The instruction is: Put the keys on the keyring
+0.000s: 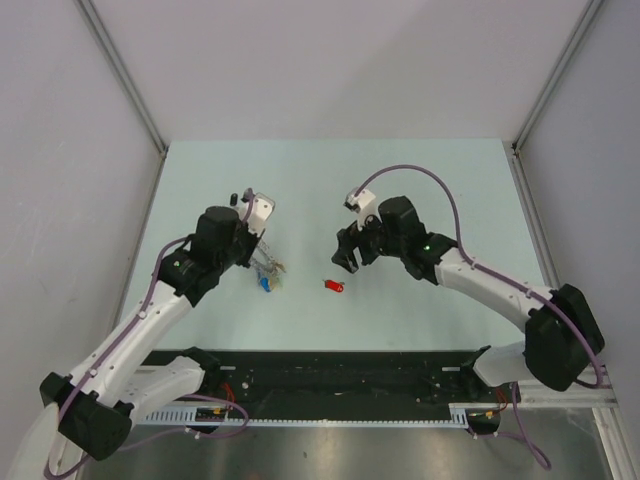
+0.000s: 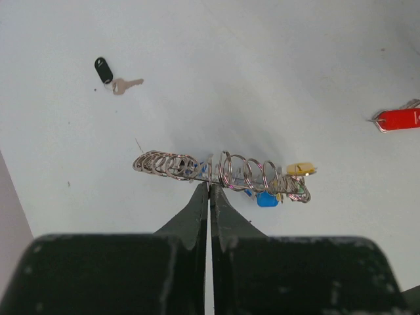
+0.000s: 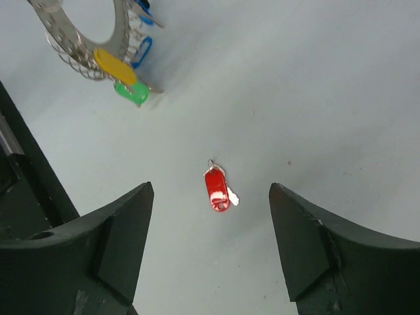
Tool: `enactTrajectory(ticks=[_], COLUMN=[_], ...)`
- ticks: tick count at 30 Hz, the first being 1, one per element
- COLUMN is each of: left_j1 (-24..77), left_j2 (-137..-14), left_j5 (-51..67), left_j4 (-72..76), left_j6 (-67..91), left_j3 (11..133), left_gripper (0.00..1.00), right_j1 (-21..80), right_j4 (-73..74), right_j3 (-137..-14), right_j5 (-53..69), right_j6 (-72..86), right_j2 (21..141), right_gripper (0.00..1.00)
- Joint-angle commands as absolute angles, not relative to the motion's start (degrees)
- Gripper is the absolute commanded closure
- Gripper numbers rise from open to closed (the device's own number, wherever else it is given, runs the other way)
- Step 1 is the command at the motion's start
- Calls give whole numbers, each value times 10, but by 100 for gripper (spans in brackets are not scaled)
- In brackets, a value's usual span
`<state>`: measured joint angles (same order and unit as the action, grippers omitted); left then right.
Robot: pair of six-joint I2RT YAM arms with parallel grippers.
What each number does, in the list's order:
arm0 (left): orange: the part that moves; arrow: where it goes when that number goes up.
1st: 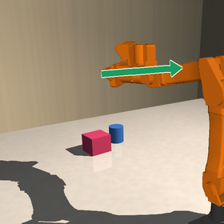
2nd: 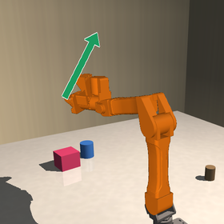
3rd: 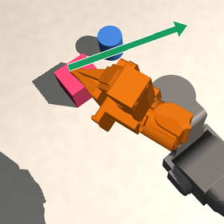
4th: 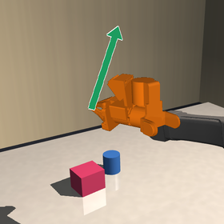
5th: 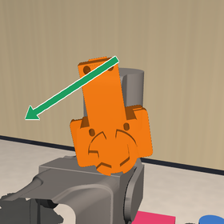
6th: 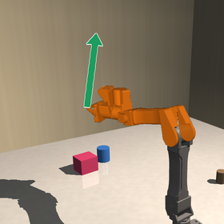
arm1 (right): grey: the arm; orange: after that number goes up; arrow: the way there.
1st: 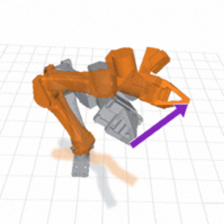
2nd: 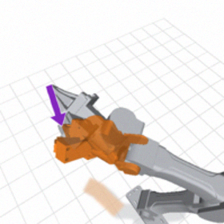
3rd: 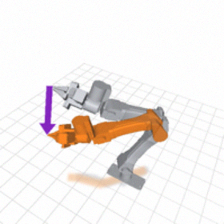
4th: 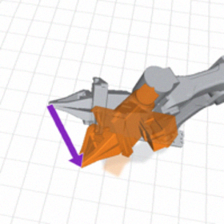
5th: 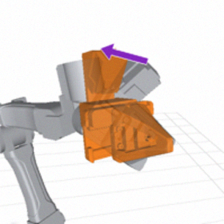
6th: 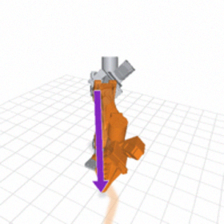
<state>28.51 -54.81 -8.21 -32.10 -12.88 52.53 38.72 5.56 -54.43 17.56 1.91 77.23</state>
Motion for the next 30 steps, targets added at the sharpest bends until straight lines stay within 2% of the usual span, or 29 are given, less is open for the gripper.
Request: enactTrajectory(ticks=[1, 8, 14, 25, 30], left_j1=[265, 258, 252, 246, 244], left_j2=[-543, -538, -537, -542, -543], left_j5=[-80, -83, -76, -63, -59], left_j4=[-284, -268, -262, -259, -259], left_j6=[-107, -105, -102, -98, -98], left_j3=[516, 505, 502, 502, 503], left_gripper=[100, 100, 100, 100, 100], right_j1=[402, 442, 463, 481, 484], right_j4=[42, 7, -38, -62, -65], right_j3=[-546, -546, -546, -547, -546], right_j5=[142, 122, 114, 89, 84], right_j6=[1, -18, -27, -46, -49], right_j2=[822, 922, 978, 1025, 1027], right_gripper=[26, 47, 59, 73, 76])
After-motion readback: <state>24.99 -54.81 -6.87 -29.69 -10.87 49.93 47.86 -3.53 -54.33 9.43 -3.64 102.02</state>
